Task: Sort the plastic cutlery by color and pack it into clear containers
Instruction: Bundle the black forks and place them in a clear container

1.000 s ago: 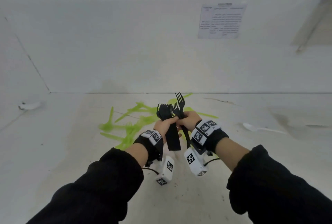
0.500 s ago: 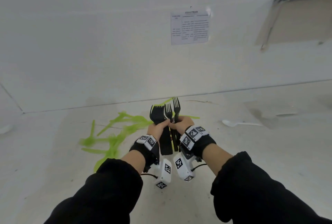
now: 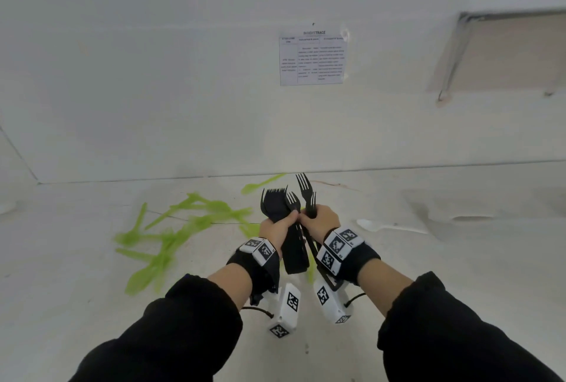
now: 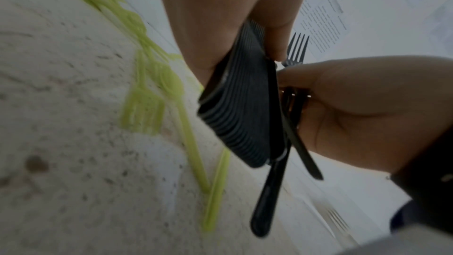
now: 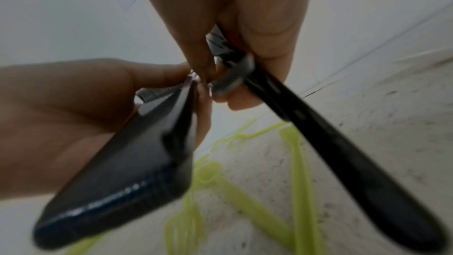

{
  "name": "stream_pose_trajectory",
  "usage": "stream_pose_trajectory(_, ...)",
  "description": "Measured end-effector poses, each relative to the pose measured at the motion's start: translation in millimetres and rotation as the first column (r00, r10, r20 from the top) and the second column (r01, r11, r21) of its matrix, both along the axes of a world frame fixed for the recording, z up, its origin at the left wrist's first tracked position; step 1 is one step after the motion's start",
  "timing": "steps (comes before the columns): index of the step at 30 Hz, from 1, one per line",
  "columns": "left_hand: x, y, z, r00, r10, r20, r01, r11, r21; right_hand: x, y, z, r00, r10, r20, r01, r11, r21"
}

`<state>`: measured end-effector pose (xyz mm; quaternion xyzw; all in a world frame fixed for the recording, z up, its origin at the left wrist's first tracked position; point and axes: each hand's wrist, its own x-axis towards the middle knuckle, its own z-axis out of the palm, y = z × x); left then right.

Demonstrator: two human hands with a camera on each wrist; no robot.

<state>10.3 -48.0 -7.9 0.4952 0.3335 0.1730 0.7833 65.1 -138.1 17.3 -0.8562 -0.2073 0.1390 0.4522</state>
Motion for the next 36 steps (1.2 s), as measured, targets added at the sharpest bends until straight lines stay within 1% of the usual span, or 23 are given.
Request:
stream_pose_trajectory(3,4.4,-13.3,-2.3,1.0,0.026,0.004,-0.026,1.0,0.003,5.9,-10.3,-6.5,0.997,-0.004,-0.072,0.014,0.991,0.135)
stream_pose_trajectory(6,8.4,-26.2,-3.0,1.0,0.012,0.025,-0.011,1.0,-0.023,13.0,-24.4,-9.8,0.993,0.063,-0.1,-0.045,0.983,0.176)
stream_pose_trajectory(9,11.5,-39.9,-3.4,0.997,0.035,0.071,-0.032,0.999,-0.04,20.8,-37.5,-11.0,0.982,0.128,-0.142,-0.085,0.958,0.273)
stream_pose_trajectory(12,12.9,-51.5,-5.4,0.993,0.06,0.101,-0.057,0.998,-0.039,23.6,-47.8,-11.9,0.978,0.16,-0.135,-0.106,0.934,0.34)
stream_pose_trajectory(15,14.7,-61.2,-7.9,0.991,0.081,0.107,-0.077,0.996,-0.038,23.5,-56.9,-13.8,0.966,0.186,-0.18,-0.1,0.91,0.404)
stream_pose_trajectory(17,14.6,-67.3,-8.1,0.99,0.092,0.11,-0.088,0.995,-0.042,25.1,-61.9,-16.1,0.969,0.189,-0.159,-0.115,0.915,0.387)
stream_pose_trajectory(19,13.3,-71.8,-8.7,0.989,0.095,0.116,-0.09,0.995,-0.05,26.3,-66.3,-17.0,0.971,0.213,-0.107,-0.165,0.924,0.344)
stream_pose_trajectory(22,10.0,-76.5,-11.0,0.991,0.053,0.125,-0.047,0.998,-0.049,27.7,-72.9,-16.3,0.96,0.271,-0.066,-0.243,0.93,0.275)
stream_pose_trajectory(24,9.1,-78.1,-13.0,0.993,0.043,0.109,-0.04,0.999,-0.027,27.4,-75.7,-14.7,0.947,0.312,-0.08,-0.289,0.932,0.219)
stream_pose_trajectory(26,9.6,-79.0,-14.9,0.993,0.067,0.095,-0.066,0.998,-0.015,26.3,-74.9,-12.8,0.931,0.342,-0.127,-0.317,0.93,0.185)
stream_pose_trajectory(28,11.5,-78.6,-17.2,0.993,0.09,0.079,-0.089,0.996,-0.022,25.3,-69.9,-10.5,0.925,0.325,-0.197,-0.293,0.94,0.172)
stream_pose_trajectory(30,13.9,-75.5,-18.8,0.991,0.119,0.056,-0.118,0.993,-0.006,23.9,-63.6,-7.0,0.928,0.27,-0.258,-0.231,0.958,0.169)
stream_pose_trajectory(33,17.3,-67.0,-19.1,0.981,0.19,0.032,-0.191,0.982,0.013,26.1,-59.4,-3.1,0.942,0.211,-0.261,-0.16,0.966,0.204)
stream_pose_trajectory(35,19.0,-60.8,-16.9,0.977,0.21,0.035,-0.211,0.977,0.019,28.0,-59.0,-1.0,0.944,0.191,-0.27,-0.128,0.964,0.234)
stream_pose_trajectory(36,19.6,-58.0,-15.2,0.977,0.208,0.042,-0.209,0.978,0.021,29.4,-58.2,-1.1,0.949,0.179,-0.259,-0.122,0.968,0.22)
